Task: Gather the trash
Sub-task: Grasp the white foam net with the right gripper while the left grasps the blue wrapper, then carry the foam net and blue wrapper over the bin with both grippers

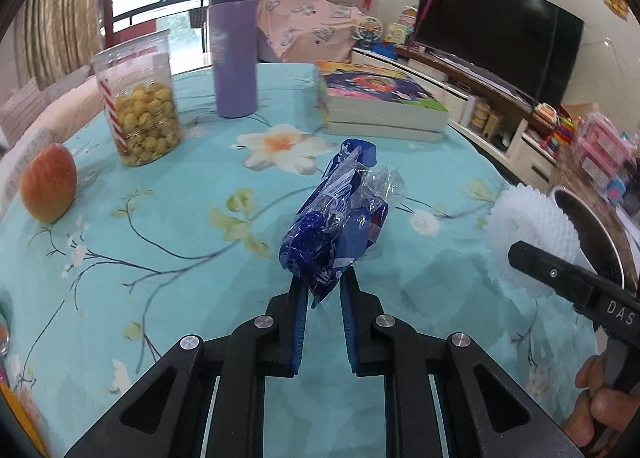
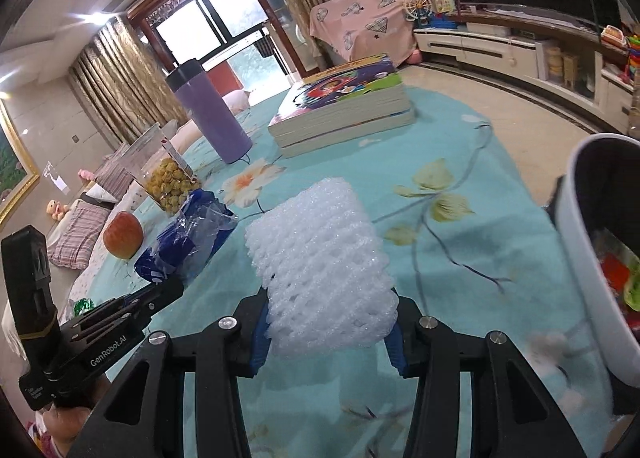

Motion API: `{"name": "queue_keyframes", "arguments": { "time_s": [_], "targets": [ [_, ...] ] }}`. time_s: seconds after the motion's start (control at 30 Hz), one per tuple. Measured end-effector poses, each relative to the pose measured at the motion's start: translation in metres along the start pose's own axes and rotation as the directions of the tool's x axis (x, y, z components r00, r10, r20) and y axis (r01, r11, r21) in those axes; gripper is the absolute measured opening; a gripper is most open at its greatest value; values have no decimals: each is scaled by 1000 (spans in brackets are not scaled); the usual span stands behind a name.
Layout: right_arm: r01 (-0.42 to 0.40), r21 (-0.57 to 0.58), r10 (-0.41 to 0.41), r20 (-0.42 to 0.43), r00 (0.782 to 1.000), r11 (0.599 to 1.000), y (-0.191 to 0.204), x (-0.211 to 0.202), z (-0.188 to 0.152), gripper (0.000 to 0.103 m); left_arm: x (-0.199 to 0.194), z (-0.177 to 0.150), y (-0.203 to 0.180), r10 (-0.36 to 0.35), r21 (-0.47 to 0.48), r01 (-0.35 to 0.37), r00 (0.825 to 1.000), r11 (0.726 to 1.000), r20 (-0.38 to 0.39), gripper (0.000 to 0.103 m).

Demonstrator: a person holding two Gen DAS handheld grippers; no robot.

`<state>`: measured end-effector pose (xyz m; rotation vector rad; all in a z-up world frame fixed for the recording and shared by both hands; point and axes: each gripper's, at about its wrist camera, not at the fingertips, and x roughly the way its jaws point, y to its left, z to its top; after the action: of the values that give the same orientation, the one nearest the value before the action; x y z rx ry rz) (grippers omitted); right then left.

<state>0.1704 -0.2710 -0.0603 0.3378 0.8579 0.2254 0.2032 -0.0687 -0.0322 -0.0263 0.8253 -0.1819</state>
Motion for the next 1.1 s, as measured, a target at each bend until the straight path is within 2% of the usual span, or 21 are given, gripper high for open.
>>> {"name": "queue_keyframes", "arguments": {
  "time_s": [0.53,1.1],
  "targets": [
    [45,23,-47,81,996,999,-28,-61,-17,47,-20,-12,-56,-64,97,65,998,993,-16,15],
    [97,79,-107,128,986,992,-67,-103,-23,47,-24,-13,-98,-135,169,139,990,976,-34,15]
  ]
}}
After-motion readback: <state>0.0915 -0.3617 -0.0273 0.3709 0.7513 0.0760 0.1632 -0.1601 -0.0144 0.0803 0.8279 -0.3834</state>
